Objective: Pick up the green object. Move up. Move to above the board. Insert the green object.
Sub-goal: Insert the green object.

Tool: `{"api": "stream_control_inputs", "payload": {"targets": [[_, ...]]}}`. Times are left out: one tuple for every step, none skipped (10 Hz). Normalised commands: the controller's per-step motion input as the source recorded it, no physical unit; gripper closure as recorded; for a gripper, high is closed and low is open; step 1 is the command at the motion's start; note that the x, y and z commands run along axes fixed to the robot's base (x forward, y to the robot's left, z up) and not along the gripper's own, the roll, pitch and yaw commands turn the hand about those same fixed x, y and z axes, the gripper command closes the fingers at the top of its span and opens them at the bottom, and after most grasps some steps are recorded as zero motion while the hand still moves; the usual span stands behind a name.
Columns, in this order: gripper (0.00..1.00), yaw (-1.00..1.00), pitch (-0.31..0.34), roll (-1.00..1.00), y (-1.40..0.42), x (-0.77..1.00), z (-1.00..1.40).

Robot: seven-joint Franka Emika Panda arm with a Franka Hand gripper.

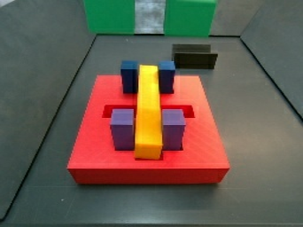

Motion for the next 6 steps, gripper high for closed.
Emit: {"api": "stream_control_inputs", "payload": {"targets": [[1.0,0.43,-0.059,0.1,-0.06,0.0,-1.0],[1.0,0.47,-0.043,0.08,-0.19,0.0,-1.0],[1.0,0.48,-0.037,0.08,-0.35,0.0,-1.0],[1.0,0.47,-0.074,0.06,-0.46,0.0,-1.0],[1.0,0.42,-0.11,0.06,-0.47,0.0,-0.93],[1.0,0.23,-0.157,0.04,-0.27,0.0,-0.67]]}}
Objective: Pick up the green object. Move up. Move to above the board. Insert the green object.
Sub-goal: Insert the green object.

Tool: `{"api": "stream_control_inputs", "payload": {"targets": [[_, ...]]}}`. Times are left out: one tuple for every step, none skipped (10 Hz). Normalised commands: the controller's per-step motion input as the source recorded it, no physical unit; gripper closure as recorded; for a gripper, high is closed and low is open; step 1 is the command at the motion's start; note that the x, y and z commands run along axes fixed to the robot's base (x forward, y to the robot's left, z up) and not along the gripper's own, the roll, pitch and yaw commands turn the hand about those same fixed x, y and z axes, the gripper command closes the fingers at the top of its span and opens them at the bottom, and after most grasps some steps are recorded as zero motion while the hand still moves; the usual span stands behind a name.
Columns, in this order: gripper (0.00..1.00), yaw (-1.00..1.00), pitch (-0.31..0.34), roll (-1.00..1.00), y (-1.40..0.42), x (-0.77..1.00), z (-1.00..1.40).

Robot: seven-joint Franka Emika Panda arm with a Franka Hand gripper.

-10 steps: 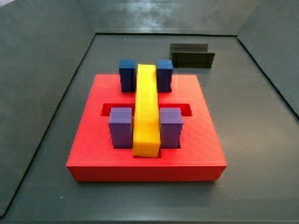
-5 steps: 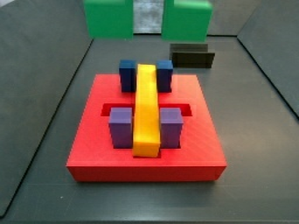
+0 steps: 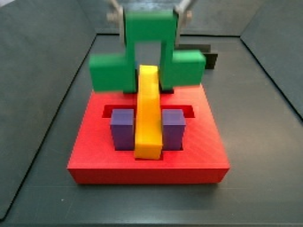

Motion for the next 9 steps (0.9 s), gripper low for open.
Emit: {"api": "stream_control_inputs", "payload": {"targets": [[1.0,0.0,-0.023,0.0,0.0,0.0,-0.07],[1.0,-0.09,0.031,0.01,0.0,0.21,-0.06],[1.0,-0.58,0.13,0.17,0.14,0.31,-0.23],[1.0,-0.44,0.11,0.14,0.0,0.16,-0.13],[1.0,0.0,0.0,0.02,0.0,0.0,-0.02],[1.0,-0.04,0.0,0.1,0.0,0.0,-0.08],[1.0,-0.15,0.009,0.24,0.05,0.0,-0.16],[1.0,-0.14,0.0,0.22,0.04,0.0,-0.23],[1.0,-0.02,0.0,0.0,0.0,0.0,0.0]]}}
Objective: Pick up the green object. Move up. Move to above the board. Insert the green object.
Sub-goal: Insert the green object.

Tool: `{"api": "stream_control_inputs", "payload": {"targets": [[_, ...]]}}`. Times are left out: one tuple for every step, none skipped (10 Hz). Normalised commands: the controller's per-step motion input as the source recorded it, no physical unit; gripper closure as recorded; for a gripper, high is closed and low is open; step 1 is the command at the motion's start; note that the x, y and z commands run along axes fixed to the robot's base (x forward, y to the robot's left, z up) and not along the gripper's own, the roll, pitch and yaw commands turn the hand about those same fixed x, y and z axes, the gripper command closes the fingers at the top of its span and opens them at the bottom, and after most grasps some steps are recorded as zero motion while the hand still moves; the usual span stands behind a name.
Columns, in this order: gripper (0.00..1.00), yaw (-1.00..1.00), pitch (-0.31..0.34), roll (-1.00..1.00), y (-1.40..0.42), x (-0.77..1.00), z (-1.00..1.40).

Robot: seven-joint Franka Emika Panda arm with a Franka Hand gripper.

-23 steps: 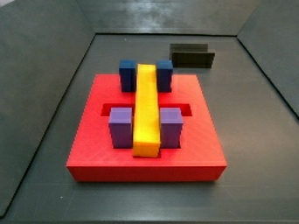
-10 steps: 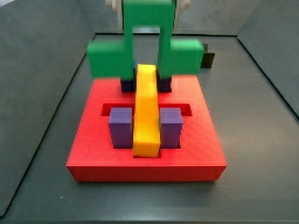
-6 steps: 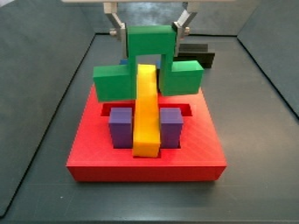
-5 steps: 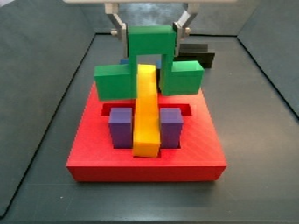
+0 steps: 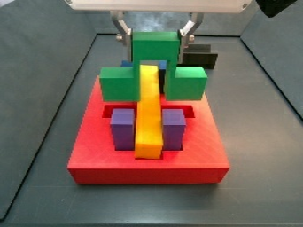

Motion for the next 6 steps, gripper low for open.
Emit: {"api": "stream_control_inputs", "payload": {"targets": [[1.0,0.0,0.0,0.01,0.0,0.0,0.0],[1.0,-0.07,0.013,0.14,-0.09,0.35,-0.08],[1.0,-0.15,0.041,0.34,-0.06,0.47,-0.25],[1.0,-0.12,0.02,0.31,-0.09,0.32,-0.23],[1.0,-0.08,0.016,0.19,-0.13,0.27,-0.07],[1.0,0.0,0.0,0.17,-0.13,0.08,-0.02]]}}
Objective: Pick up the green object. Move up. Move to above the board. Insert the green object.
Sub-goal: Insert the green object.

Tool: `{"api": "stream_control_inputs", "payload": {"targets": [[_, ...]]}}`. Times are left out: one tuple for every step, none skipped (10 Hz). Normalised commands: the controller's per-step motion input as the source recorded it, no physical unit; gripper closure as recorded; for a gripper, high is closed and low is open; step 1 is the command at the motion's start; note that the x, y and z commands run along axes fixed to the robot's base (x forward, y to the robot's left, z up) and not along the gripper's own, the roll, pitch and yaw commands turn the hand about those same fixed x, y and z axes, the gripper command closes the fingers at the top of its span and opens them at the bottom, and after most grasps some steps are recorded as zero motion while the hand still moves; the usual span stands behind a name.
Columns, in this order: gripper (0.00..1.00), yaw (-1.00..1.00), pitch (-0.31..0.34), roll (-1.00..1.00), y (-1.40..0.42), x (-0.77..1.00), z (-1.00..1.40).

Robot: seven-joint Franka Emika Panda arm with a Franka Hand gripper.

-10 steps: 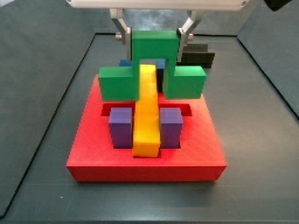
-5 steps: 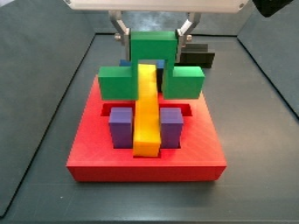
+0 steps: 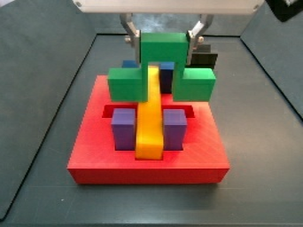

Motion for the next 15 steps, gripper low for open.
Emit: {"api": "stream_control_inputs", "payload": {"targets": [[1.0,0.0,-0.01,0.24,-0.04,-0.1,-0.1],[1.0,0.0,-0.019,0.25,0.0,-0.35,-0.09],[1.0,0.02,-0.021,0.08,-0.06,-0.08,-0.05],[1.0,0.0,-0.019,0.07,-0.03,-0.06,-0.05],[1.0,0.0,-0.026,0.08,0.0,-0.09,-0.09],[1.0,0.0,-0.031,0.11,0.0,-0.1,-0.15],[1.0,0.0,-0.029,0.16,0.0,-0.15,-0.19],[1.0,0.0,-0.001,0.2,0.0,-0.2,-0.21],[1.0,-0.01,0.0,0.19,0.0,-0.32,-0.13],[1.0,0.0,0.0,0.11,0.0,-0.15,-0.05],[1.0,0.0,0.0,0.05,0.0,-0.11,-0.01],[1.0,0.0,-0.081,0.0,0.0,0.0,-0.1],[1.0,0.0,-0.139,0.06,-0.04,0.0,-0.42],[1.0,0.0,-0.061,0.19,-0.04,0.09,-0.66],[1.0,0.0,-0.05,0.2,-0.03,0.12,-0.67]]}}
